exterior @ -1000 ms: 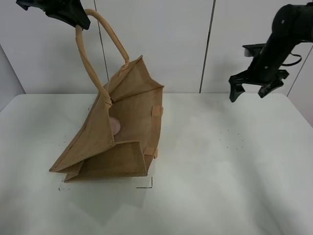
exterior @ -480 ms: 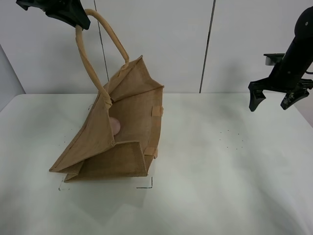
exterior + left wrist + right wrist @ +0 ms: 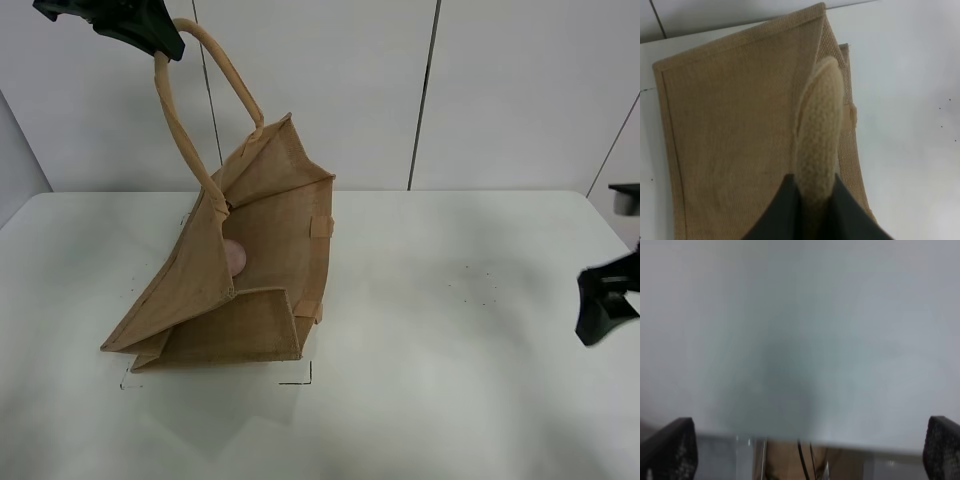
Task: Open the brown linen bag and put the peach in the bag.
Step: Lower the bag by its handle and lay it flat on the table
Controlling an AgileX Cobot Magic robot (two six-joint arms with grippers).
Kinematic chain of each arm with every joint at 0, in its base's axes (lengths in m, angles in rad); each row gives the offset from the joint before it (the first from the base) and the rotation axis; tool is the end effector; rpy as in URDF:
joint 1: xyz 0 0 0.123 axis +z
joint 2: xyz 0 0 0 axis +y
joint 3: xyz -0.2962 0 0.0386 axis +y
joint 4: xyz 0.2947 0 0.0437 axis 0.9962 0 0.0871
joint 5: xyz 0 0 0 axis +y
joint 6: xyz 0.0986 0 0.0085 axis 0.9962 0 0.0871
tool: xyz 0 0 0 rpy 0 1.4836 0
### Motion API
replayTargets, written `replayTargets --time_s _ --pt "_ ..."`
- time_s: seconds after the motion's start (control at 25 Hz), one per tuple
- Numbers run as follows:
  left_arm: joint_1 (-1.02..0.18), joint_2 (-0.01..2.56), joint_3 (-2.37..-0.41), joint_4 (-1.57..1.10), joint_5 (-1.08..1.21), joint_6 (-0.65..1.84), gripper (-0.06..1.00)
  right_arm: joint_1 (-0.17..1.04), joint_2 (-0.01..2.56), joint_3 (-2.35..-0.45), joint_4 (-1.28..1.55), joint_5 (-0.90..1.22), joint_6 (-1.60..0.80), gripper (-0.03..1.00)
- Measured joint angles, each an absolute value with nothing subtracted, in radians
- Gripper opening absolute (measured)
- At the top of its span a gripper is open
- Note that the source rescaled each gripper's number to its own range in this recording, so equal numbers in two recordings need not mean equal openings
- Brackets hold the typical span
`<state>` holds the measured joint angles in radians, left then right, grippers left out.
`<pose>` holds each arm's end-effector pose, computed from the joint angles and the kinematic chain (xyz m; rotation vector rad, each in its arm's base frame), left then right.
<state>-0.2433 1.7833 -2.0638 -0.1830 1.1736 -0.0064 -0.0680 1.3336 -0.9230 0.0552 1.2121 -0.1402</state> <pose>0.4222 -0.1219 0.4579 0.2784 2.3684 -0.3534 0.2587 -0.0125 0.2436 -0.0833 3.0991 0.0745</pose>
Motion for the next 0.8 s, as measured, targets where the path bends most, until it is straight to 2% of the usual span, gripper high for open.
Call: replayTargets --time_s 0.2,0.32,0.56,0.8 --pt "-0.243 1.783 -2.064 -0.183 1.174 -0.006 0.00 -0.068 1.004 -0.637 0.052 1.154 -0.140 1.00" --pt "-0.243 1.783 -2.064 -0.183 1.174 -0.005 0.00 -0.068 0.787 -0.536 0.053 1.087 -0.140 1.00" --pt "-0.243 1.783 -2.064 -0.183 1.174 -0.005 0.00 -0.068 0.391 -0.504 0.056 1.030 -0.140 1.00" --pt "-0.243 1.783 -2.064 -0.183 1.174 0.000 0.00 -0.068 0.147 -0.501 0.056 1.031 -0.140 1.00"
